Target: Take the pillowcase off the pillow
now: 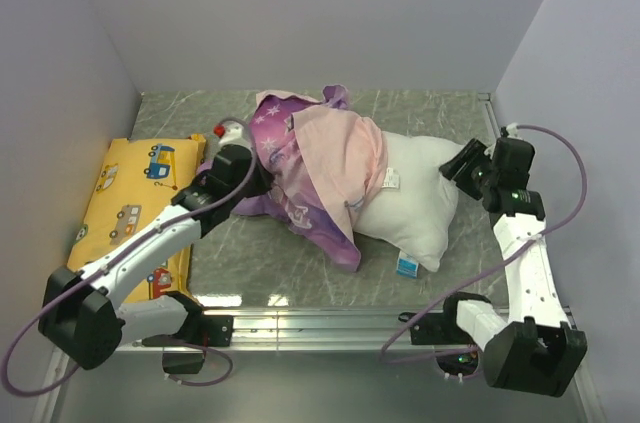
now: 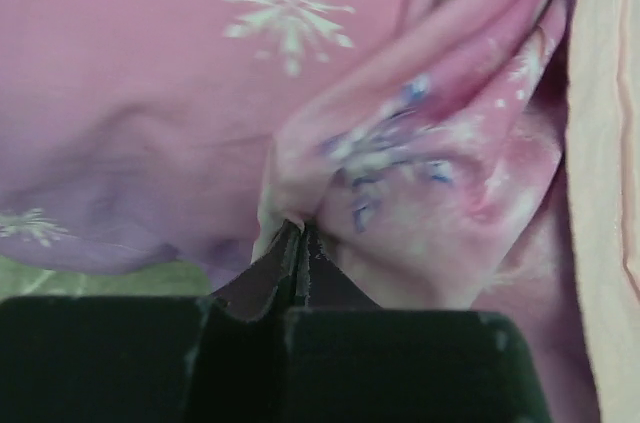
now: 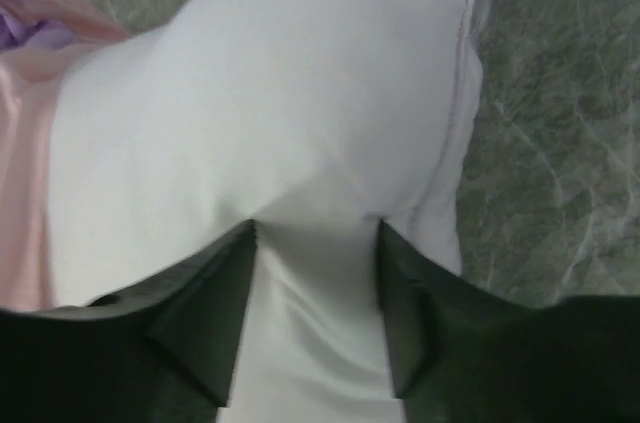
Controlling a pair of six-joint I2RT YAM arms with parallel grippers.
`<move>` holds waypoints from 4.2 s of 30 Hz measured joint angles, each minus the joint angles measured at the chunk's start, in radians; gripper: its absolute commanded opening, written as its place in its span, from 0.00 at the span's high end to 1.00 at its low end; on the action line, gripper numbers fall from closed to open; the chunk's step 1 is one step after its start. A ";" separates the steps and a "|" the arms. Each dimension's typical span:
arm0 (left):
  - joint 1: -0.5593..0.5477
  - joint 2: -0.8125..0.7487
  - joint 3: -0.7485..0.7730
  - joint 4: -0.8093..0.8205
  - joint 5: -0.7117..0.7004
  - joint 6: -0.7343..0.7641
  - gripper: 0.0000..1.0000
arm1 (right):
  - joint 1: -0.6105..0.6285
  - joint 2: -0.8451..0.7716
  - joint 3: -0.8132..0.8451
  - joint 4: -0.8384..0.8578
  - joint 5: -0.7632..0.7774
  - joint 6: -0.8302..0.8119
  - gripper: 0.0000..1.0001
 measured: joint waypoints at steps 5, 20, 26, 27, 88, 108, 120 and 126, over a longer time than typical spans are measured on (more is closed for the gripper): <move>-0.082 0.051 -0.010 0.023 -0.024 -0.005 0.99 | 0.210 -0.013 0.160 -0.036 0.140 -0.014 0.24; -0.156 0.041 0.026 0.000 -0.059 0.013 0.42 | 0.575 -0.216 -0.135 -0.045 0.362 0.057 0.42; -0.272 -0.009 0.116 -0.039 -0.094 0.027 0.28 | 0.579 -0.188 -0.198 0.037 0.370 0.089 0.52; -0.293 -0.013 0.127 -0.039 -0.097 0.030 0.26 | 0.579 -0.188 -0.202 0.048 0.372 0.091 0.52; 0.342 0.124 0.058 0.120 0.273 -0.134 1.00 | 0.411 0.043 -0.046 0.090 0.400 0.032 1.00; 0.127 0.239 -0.028 0.344 0.169 -0.154 1.00 | 0.826 -0.065 0.161 -0.070 0.618 -0.017 0.12; 0.086 0.239 -0.028 0.314 0.111 -0.092 0.99 | 1.015 0.459 0.133 0.017 0.742 0.022 0.35; 0.073 0.198 -0.004 0.232 0.089 -0.018 0.33 | 1.000 0.444 0.138 0.048 0.717 0.039 0.97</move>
